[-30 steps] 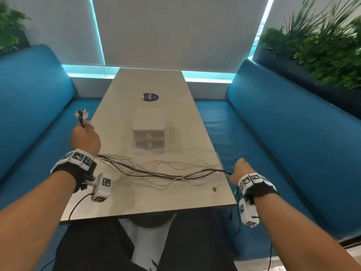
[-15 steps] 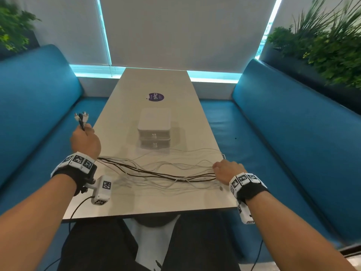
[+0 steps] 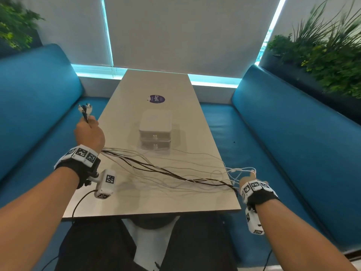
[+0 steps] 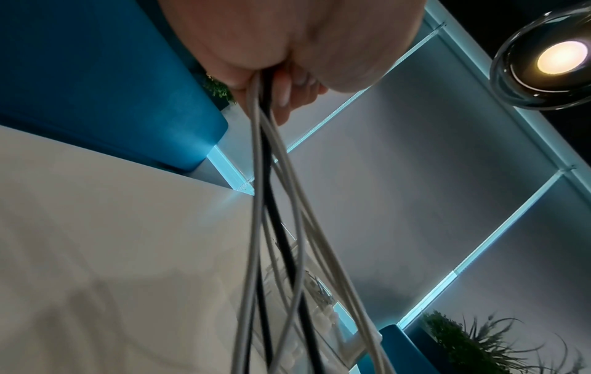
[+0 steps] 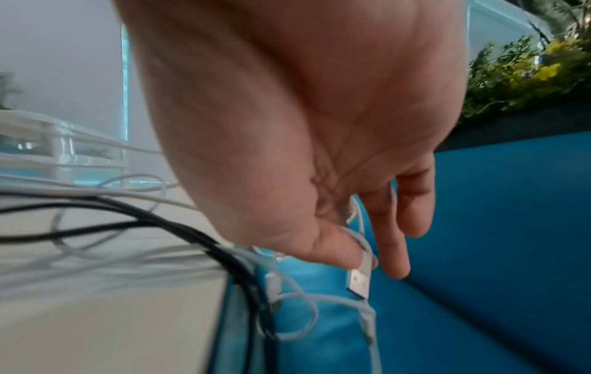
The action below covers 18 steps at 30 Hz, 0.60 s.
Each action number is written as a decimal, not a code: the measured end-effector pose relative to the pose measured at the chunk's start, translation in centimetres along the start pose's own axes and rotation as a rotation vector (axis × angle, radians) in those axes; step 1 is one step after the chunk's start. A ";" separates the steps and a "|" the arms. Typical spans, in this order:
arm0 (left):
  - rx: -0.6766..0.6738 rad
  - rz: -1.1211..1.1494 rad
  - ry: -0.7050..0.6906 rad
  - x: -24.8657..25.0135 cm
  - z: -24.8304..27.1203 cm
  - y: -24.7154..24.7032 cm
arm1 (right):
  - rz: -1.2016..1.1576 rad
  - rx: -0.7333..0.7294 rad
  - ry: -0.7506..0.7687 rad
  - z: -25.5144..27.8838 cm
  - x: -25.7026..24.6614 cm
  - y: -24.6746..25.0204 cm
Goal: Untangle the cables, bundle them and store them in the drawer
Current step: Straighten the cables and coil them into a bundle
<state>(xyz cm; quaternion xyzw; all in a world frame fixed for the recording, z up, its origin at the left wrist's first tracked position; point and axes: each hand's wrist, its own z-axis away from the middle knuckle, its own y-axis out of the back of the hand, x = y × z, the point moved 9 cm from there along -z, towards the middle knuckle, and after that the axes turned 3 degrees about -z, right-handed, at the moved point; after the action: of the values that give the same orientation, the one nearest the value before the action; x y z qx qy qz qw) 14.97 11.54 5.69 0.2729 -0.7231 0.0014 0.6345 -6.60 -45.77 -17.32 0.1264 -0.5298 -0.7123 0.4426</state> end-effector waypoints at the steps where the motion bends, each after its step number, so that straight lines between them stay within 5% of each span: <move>1: 0.009 0.010 0.007 0.0 0.0 0.1 | -0.073 -0.005 -0.039 2.8 -0.2 1.4; 7: -0.039 0.140 0.014 0.3 0.4 -2.4 | -0.154 0.259 0.111 11.6 -4.7 11.3; 10: -0.089 0.251 0.052 -2.1 -1.6 -5.0 | -0.222 0.321 0.341 13.5 -8.9 13.6; 15: -0.230 0.371 0.053 3.2 3.2 -5.7 | -0.490 0.356 0.764 17.9 -17.5 16.6; 18: -0.339 0.391 -0.029 4.6 5.0 -7.1 | -0.600 0.550 0.945 22.1 -22.6 20.5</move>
<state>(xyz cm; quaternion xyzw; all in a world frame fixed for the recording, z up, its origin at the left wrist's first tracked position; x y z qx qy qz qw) 12.98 1.97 6.52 0.0174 -0.7611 -0.0012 0.6484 2.32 -15.24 2.86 0.6806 -0.3824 -0.5102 0.3608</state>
